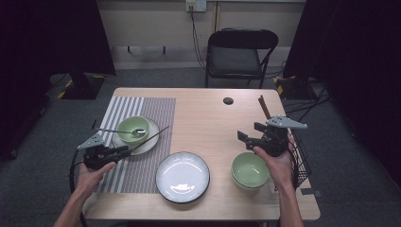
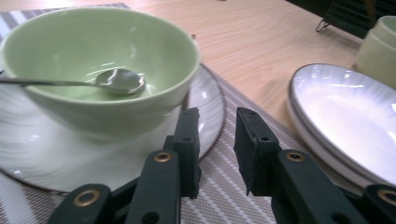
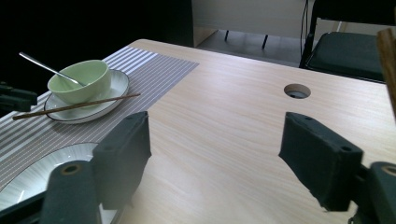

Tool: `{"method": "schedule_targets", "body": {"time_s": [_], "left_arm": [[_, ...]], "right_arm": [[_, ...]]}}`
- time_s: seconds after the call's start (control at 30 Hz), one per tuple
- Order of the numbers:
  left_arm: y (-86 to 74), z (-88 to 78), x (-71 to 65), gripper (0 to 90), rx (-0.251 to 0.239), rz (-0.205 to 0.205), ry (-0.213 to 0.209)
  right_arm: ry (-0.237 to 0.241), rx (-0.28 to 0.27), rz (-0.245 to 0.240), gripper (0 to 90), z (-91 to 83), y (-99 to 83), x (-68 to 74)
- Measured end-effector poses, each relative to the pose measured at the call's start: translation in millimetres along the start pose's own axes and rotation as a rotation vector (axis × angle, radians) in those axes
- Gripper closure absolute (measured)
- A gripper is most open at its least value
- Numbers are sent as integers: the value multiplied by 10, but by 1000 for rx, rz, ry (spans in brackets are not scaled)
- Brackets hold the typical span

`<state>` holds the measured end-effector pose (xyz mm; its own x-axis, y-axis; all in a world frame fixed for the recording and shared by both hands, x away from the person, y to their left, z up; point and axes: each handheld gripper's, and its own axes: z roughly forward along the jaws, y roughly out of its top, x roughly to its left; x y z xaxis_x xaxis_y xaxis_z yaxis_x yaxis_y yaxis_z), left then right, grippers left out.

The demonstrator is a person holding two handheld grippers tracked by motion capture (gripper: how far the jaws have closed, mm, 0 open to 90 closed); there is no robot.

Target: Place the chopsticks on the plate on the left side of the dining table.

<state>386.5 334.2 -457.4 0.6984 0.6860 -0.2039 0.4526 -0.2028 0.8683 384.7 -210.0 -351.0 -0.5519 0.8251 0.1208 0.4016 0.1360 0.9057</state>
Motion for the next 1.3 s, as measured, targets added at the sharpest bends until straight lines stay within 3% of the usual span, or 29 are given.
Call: {"method": "schedule_targets", "body": {"time_s": [0.07,0.1,0.17,0.37,0.47,0.57,0.8,0.9,1.03,1.3], "left_arm": [[16,5,-32,673,11,10,-4],[39,29,-105,651,12,17,-21],[43,56,-192,602,29,34,-15],[-53,208,-386,478,100,52,-35],[-88,304,-411,417,138,49,-46],[-121,374,-434,388,164,68,-42],[-219,488,-423,326,216,70,-29],[-232,506,-424,301,228,66,-15],[-250,561,-440,274,262,97,2],[-263,579,-458,242,259,128,20]], "right_arm": [[4,-1,1,254,0,12,-15],[-5,10,4,267,-3,50,-56],[-5,11,6,293,-14,85,-88],[-14,7,17,360,-36,197,-236],[-22,0,26,392,-36,262,-312],[-33,-2,31,410,-21,326,-385],[-70,17,37,473,71,437,-572],[-87,33,38,521,102,441,-647],[-119,50,59,557,131,404,-766],[-173,86,69,649,188,358,-883]]}}
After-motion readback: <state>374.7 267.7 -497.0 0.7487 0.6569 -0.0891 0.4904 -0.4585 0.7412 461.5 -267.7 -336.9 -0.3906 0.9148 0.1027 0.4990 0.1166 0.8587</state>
